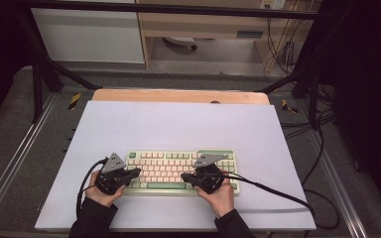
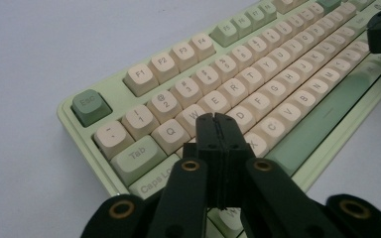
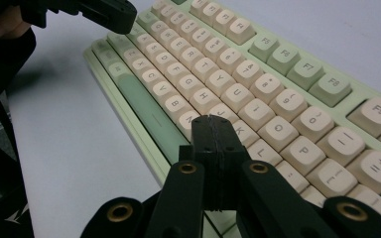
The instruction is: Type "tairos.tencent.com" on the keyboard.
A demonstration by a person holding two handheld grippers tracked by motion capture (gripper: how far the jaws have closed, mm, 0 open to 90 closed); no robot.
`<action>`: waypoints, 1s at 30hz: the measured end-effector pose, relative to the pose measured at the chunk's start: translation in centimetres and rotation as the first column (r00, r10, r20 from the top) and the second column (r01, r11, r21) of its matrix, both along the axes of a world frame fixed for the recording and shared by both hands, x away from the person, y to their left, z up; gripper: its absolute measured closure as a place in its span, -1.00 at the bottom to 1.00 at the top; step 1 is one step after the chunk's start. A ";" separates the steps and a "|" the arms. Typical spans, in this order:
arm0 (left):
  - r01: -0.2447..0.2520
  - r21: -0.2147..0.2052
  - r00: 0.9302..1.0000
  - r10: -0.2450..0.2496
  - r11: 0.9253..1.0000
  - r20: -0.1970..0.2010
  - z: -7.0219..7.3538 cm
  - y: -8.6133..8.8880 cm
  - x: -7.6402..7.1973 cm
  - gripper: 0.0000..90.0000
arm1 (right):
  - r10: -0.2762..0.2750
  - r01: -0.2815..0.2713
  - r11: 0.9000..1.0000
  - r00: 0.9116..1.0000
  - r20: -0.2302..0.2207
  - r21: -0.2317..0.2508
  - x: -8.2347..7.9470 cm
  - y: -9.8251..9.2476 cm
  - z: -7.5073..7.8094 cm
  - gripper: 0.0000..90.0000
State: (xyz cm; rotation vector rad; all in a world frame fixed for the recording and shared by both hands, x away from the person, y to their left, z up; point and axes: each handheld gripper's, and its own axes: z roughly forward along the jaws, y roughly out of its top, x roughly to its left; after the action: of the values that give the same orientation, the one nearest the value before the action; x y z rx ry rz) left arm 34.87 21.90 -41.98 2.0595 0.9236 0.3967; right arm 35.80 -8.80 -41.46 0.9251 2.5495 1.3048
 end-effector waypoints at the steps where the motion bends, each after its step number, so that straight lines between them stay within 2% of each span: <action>1: 0.001 -0.001 1.000 -0.001 1.000 0.001 0.0 0.0 0.0 1.00 | 0.001 -0.001 1.000 1.000 -0.001 0.000 0.0 0.2 0.0 1.00; 11: 0.002 -0.001 1.000 -0.002 1.000 -0.002 -0.1 0.0 0.0 1.00 | 0.013 -0.013 1.000 1.000 -0.013 0.002 0.5 2.2 -0.6 1.00; 30: 0.000 -0.003 1.000 0.000 1.000 -0.001 -0.1 0.1 0.1 1.00 | 0.024 -0.024 0.999 0.999 -0.021 -0.021 0.9 3.2 -1.6 1.00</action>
State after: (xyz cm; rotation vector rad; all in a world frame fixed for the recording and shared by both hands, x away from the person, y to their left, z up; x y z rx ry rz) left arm 34.96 22.00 -42.08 2.0568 0.9247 0.3939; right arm 36.74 -5.57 -43.05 0.9117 2.5930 1.2779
